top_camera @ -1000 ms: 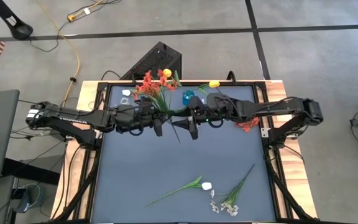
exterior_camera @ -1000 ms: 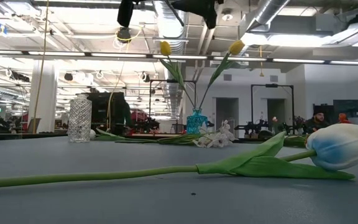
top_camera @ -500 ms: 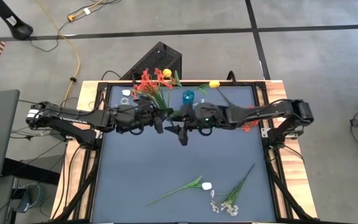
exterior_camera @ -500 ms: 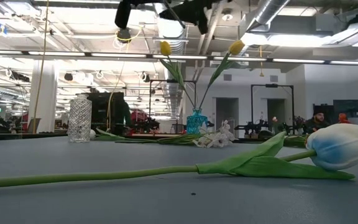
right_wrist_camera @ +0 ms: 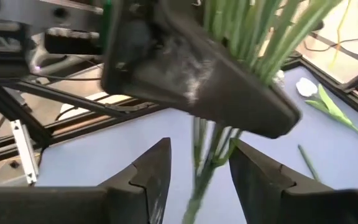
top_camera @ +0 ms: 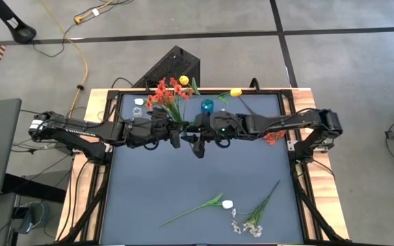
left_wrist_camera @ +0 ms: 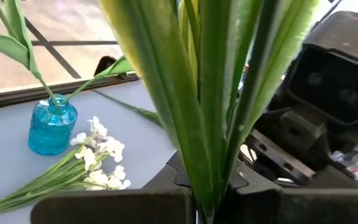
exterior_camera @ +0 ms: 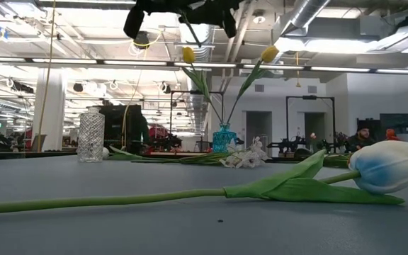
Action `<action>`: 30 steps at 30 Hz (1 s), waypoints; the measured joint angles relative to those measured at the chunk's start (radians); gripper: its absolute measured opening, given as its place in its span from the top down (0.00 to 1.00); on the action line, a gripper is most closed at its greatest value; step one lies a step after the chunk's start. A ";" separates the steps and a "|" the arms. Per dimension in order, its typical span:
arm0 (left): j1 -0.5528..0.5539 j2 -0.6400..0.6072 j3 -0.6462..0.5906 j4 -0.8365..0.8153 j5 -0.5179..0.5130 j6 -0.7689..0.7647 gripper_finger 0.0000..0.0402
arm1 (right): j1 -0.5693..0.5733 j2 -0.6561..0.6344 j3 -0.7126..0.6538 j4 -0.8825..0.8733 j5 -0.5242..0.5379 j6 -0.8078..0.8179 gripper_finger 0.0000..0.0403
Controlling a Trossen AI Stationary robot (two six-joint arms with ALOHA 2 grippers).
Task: Sort flowers into vase by color
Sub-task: Put the bottom orange flowers into the blue vase
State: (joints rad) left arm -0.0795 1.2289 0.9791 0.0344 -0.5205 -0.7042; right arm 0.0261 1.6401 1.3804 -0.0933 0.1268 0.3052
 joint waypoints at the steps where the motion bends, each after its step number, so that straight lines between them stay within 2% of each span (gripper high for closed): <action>1: -0.001 0.000 0.000 -0.001 0.001 -0.004 1.00 | 0.000 0.001 0.000 0.000 0.010 0.000 0.56; 11: -0.011 0.000 0.000 -0.003 -0.015 -0.012 1.00 | 0.000 0.002 0.000 0.020 0.037 0.000 0.68; 17: -0.011 0.000 0.000 -0.016 -0.024 -0.016 0.98 | 0.000 0.002 0.000 0.017 0.036 0.001 0.83; 21: -0.011 0.000 0.000 -0.018 -0.008 0.012 0.92 | 0.000 0.002 0.000 0.008 0.036 0.002 0.93; 25: -0.011 -0.006 0.000 -0.021 0.007 0.131 0.81 | 0.000 0.001 0.000 -0.027 0.025 0.015 0.93; 30: -0.008 -0.069 0.000 -0.036 0.018 0.183 0.64 | -0.019 -0.021 -0.001 -0.076 0.001 0.034 0.93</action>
State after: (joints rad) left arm -0.0874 1.1597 0.9787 -0.0018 -0.5021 -0.5212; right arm 0.0067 1.6190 1.3794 -0.1694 0.1278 0.3390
